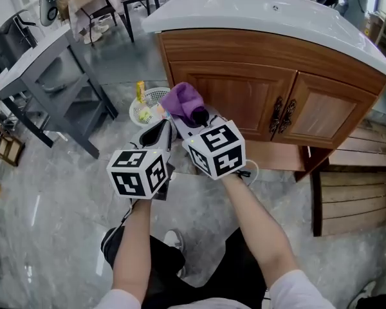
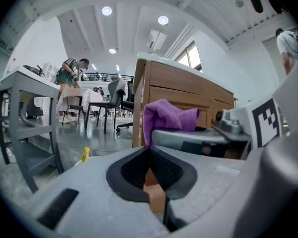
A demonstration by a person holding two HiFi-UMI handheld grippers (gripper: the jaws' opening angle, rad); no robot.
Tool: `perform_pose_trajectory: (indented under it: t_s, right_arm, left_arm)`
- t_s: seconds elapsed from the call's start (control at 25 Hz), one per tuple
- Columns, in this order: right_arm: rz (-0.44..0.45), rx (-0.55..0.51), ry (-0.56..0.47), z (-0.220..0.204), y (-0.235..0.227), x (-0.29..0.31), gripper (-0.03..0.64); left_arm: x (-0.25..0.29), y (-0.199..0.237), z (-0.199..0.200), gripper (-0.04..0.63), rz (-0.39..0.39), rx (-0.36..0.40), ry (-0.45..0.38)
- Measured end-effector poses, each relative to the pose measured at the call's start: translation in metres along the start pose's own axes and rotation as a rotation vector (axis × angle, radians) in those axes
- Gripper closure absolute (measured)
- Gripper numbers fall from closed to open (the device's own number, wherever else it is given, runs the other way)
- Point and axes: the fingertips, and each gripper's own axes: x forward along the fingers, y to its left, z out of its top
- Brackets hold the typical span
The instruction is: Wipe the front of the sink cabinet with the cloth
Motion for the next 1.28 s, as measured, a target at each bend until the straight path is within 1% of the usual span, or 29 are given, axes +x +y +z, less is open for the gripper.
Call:
perform_pose_trajectory:
  t_s: [0.12,0.28,0.36,0.56,0.72,0.84,1.12,1.28]
  right_arm:
    - [-0.004,-0.011,0.017,-0.009,-0.003,0.007,0.532]
    - [-0.055,-0.028,0.019,-0.011,-0.021,-0.004,0.532]
    - [-0.076,-0.029,0.021,-0.01,-0.031,-0.015,0.532]
    - [-0.112,-0.033,0.04,-0.016,-0.049,-0.043,0.533]
    - [-0.164,-0.038,0.045,-0.017,-0.069,-0.07,0.532]
    - [-0.192,-0.038,0.04,-0.012,-0.083,-0.088,0.532]
    - [-0.278,-0.027,0.04,-0.009,-0.116,-0.134,0.532]
    - [-0.321,-0.01,0.033,-0.007,-0.131,-0.159,0.534]
  left_arm:
    - [-0.002,-0.002,0.003,0.589,-0.004,-0.004,-0.011]
    - [0.001,-0.01,0.003,0.589,-0.021,-0.01,-0.019]
    - [0.005,-0.019,0.005,0.589,-0.043,-0.016,-0.024]
    - [0.019,-0.043,0.003,0.589,-0.076,0.029,-0.014]
    - [0.031,-0.07,0.001,0.589,-0.132,0.025,-0.013]
    - [0.039,-0.085,-0.001,0.589,-0.152,0.05,-0.002]
    - [0.05,-0.119,-0.005,0.588,-0.229,0.037,0.011]
    - [0.058,-0.14,-0.005,0.589,-0.265,0.06,0.014]
